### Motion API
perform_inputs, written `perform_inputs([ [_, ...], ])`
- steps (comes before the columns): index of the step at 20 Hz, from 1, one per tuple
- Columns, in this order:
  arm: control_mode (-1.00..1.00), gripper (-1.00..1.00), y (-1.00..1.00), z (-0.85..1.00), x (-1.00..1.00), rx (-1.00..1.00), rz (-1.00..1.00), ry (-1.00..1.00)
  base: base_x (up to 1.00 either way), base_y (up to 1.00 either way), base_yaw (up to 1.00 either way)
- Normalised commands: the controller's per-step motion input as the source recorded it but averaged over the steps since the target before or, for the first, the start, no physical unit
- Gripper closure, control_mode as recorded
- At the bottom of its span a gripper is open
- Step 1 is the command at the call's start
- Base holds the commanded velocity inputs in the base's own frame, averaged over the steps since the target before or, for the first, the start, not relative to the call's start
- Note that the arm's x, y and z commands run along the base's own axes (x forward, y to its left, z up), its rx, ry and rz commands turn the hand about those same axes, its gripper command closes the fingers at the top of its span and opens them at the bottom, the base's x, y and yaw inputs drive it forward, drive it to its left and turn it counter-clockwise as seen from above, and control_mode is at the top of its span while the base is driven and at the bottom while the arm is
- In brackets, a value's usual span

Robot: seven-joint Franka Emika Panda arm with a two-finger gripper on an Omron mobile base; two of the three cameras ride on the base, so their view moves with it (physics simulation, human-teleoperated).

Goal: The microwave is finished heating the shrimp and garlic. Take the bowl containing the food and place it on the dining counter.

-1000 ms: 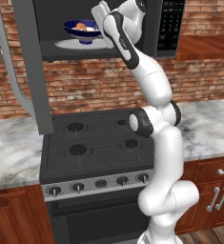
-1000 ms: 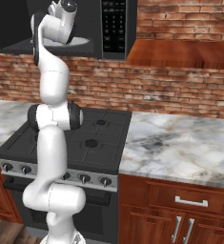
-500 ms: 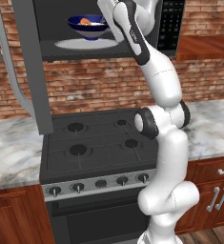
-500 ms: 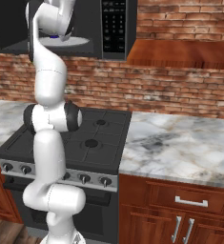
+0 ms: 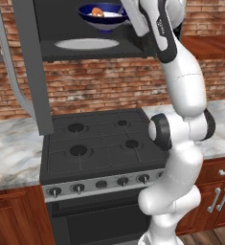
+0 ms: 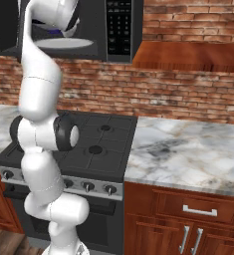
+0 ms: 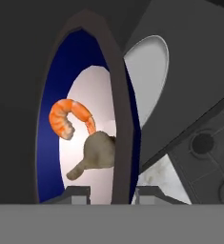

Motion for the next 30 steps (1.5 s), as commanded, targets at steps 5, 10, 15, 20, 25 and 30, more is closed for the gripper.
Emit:
perform_inputs([
  [5,-1.00,1.00,-0.59,-0.20,-1.00,0.14,0.00,-0.24,0.00,0.00,0.00],
  [10,-1.00,1.00,-0.72,-0.43,-1.00,0.15,0.00,-0.13,0.00,0.00,0.00],
  [15,-1.00,1.00,-0.48,-0.68,-1.00,0.04,0.00,0.01,0.00,0.00,0.00],
  [20,-1.00,1.00,-0.12,-0.78,-1.00,0.00,0.01,0.16,0.00,0.00,0.00],
  [25,-1.00,1.00,0.00,-0.87,-1.00,-0.04,0.06,0.24,0.00,0.00,0.00],
  [30,-1.00,1.00,0.00,-0.38,-0.36,-0.06,0.08,0.05,0.00,0.00,0.00],
])
